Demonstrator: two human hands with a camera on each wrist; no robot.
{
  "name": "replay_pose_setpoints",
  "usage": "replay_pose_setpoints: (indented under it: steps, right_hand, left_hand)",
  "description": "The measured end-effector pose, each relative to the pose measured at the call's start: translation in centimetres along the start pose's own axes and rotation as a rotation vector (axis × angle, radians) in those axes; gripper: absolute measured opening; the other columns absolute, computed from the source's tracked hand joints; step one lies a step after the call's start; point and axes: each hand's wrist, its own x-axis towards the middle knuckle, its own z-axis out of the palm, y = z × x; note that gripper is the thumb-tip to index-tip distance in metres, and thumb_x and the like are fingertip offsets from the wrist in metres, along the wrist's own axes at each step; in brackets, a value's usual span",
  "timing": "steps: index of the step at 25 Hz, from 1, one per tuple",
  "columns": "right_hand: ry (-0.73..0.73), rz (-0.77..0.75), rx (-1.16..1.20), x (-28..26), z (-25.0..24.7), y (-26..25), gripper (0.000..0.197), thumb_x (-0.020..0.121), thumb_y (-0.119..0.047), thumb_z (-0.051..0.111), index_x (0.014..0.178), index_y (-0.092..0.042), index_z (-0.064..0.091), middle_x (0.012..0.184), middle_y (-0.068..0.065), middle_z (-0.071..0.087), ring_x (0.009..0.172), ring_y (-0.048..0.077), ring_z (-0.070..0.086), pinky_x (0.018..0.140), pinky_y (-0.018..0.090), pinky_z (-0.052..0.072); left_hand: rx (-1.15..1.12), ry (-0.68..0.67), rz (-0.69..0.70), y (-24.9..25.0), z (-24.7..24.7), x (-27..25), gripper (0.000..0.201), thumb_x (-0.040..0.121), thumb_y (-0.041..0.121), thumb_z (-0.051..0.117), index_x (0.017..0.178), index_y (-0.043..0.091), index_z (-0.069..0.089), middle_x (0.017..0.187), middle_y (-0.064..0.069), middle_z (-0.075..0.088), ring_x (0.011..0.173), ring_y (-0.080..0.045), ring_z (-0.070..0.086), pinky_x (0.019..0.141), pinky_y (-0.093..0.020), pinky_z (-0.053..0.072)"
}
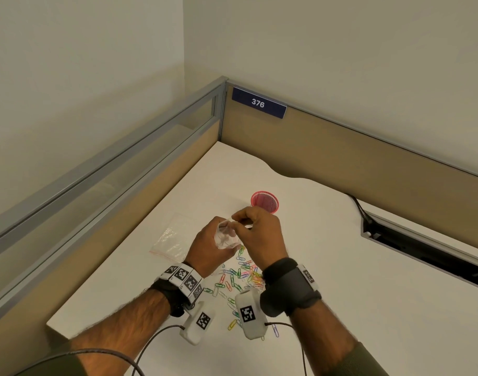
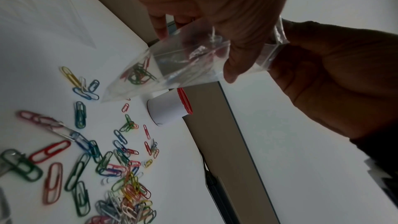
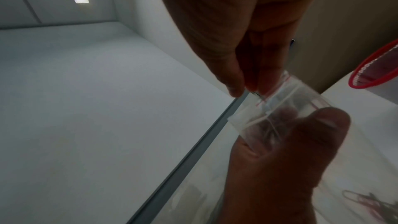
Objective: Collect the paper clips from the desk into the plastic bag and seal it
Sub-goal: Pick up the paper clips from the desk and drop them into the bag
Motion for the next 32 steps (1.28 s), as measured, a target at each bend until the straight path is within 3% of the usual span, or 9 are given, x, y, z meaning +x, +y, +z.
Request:
replay_pose_setpoints:
  steps: [5,8,11,15,20,23,28,30,32]
  right_hand:
    - [0.143,0.030,-0.001,0.5,-2.0,2.8,0.008,0.088,-0.014,0.065,0.093,-0.018,0.070,0.087,-0.009,0.065,0.080,0.012,0.065,0.075,0.022,0.054]
    - [0.076,0.243,-0.286,0.0,-2.6,10.3,0.013,0.089,-0.013,0.061,0.099,-0.013,0.069,0.102,0.004,0.069,0.091,0.020,0.063,0.084,0.027,0.048]
    - [-0.083,0.518,-0.552,-3.2,-2.2,16.8,0.028,0.092,-0.012,0.052,0.118,-0.010,0.061,0.125,0.012,0.059,0.114,0.028,0.055,0.097,0.033,0.044]
    - [-0.094,0.670,-0.707,-6.6,-0.9,18.4,0.029,0.092,-0.007,0.037,0.114,-0.006,0.056,0.125,0.015,0.050,0.118,0.032,0.046,0.096,0.040,0.045]
    - [-0.206,0.437,-0.633,-7.6,3.4,16.0,0.024,0.098,-0.015,0.042,0.111,-0.011,0.061,0.117,0.009,0.055,0.106,0.022,0.053,0.091,0.029,0.048]
    - [-0.138,0.502,-0.519,-7.1,2.1,16.5,0.026,0.096,-0.019,0.048,0.117,-0.011,0.060,0.121,0.009,0.056,0.110,0.024,0.055,0.094,0.031,0.047]
    - [-0.339,0.434,-0.524,-6.6,2.6,16.3,0.070,0.076,-0.055,0.069,0.131,-0.018,0.048,0.124,0.004,0.048,0.118,0.023,0.045,0.097,0.035,0.044]
    - [-0.399,0.340,-0.595,-6.5,4.1,15.9,0.067,0.079,-0.050,0.068,0.135,-0.022,0.043,0.127,0.003,0.044,0.119,0.022,0.041,0.097,0.035,0.046]
    - [-0.384,0.273,-0.648,-6.3,4.9,15.8,0.049,0.088,-0.039,0.060,0.132,-0.023,0.046,0.128,0.004,0.046,0.118,0.023,0.043,0.096,0.036,0.048]
  left_hand:
    - [0.030,0.018,-0.010,0.0,-0.8,-0.3,0.036,0.075,0.016,0.082,0.100,0.022,0.056,0.099,0.008,0.067,0.101,0.008,0.059,0.086,-0.010,0.045]
    - [0.015,0.025,-0.034,-0.4,-1.4,-0.6,0.036,0.076,0.013,0.082,0.100,0.019,0.056,0.100,0.005,0.068,0.102,0.006,0.059,0.082,-0.002,0.042]
    - [-0.006,0.045,-0.051,-1.0,-2.0,-0.8,0.037,0.076,0.010,0.082,0.102,0.015,0.057,0.100,0.003,0.068,0.101,0.008,0.058,0.078,0.002,0.040]
    - [-0.003,0.050,-0.065,-1.5,-2.3,-1.0,0.038,0.075,0.012,0.083,0.102,0.017,0.057,0.101,0.005,0.068,0.103,0.009,0.058,0.081,0.003,0.039]
    - [0.007,0.054,-0.055,-1.3,-1.7,-0.8,0.037,0.076,0.010,0.082,0.102,0.015,0.057,0.101,0.005,0.068,0.104,0.001,0.061,0.080,0.004,0.038]
    - [0.010,0.041,-0.051,-1.1,-1.9,-0.7,0.037,0.076,0.010,0.082,0.103,0.016,0.057,0.102,0.005,0.067,0.106,-0.001,0.060,0.080,0.004,0.039]
    - [0.017,0.041,-0.051,-1.0,-2.2,-0.6,0.038,0.076,0.011,0.082,0.104,0.017,0.057,0.102,0.006,0.068,0.106,-0.002,0.061,0.081,0.002,0.039]
    - [0.011,0.049,-0.051,-1.0,-2.3,-0.6,0.038,0.076,0.011,0.082,0.104,0.017,0.057,0.102,0.005,0.068,0.106,-0.003,0.061,0.082,0.001,0.039]
    - [0.013,0.050,-0.052,-1.0,-2.5,-0.6,0.038,0.076,0.012,0.082,0.104,0.017,0.057,0.102,0.006,0.068,0.107,-0.004,0.061,0.084,-0.002,0.040]
